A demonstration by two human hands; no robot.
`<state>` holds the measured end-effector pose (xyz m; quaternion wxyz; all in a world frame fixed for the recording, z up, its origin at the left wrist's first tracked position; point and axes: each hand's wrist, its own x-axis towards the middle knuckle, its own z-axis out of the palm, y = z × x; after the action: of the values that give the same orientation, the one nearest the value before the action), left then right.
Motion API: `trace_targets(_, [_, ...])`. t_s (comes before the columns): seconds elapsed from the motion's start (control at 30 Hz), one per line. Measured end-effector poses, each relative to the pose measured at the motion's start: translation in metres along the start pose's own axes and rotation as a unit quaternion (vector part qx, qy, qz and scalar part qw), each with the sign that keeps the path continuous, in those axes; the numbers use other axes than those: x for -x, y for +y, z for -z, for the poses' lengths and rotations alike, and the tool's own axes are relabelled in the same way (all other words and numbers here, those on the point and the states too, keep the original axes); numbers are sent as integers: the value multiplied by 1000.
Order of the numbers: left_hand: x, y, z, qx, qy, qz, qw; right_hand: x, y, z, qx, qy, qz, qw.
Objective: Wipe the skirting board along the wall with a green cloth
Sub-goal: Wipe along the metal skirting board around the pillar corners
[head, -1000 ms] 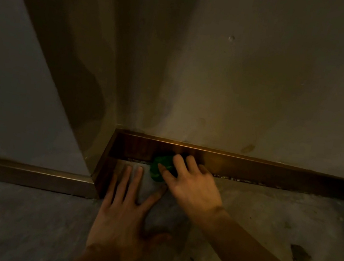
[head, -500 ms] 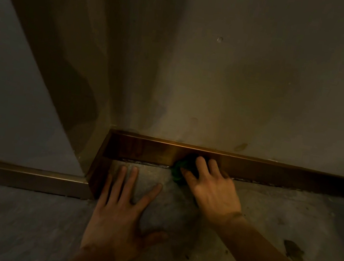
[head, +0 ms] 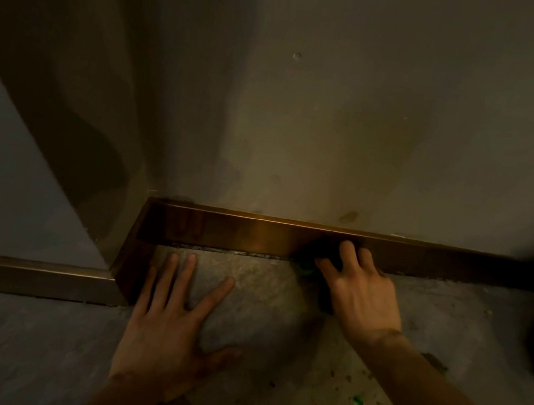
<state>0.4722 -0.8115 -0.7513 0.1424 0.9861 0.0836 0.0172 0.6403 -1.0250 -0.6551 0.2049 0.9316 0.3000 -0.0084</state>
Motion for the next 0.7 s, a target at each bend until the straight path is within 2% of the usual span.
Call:
trace_targets(0.3, [0,3,1,0,-9,18,1000,24,19,-3,-38,-2,-28,999])
trace_targets(0.5, [-2,15,20,-36,-60,14,997,45,18,3,-45,-4,-35,998])
trace_targets(0.7, [2,28,43,1,-72,1,997,61,13,16,-73,2,-31,997])
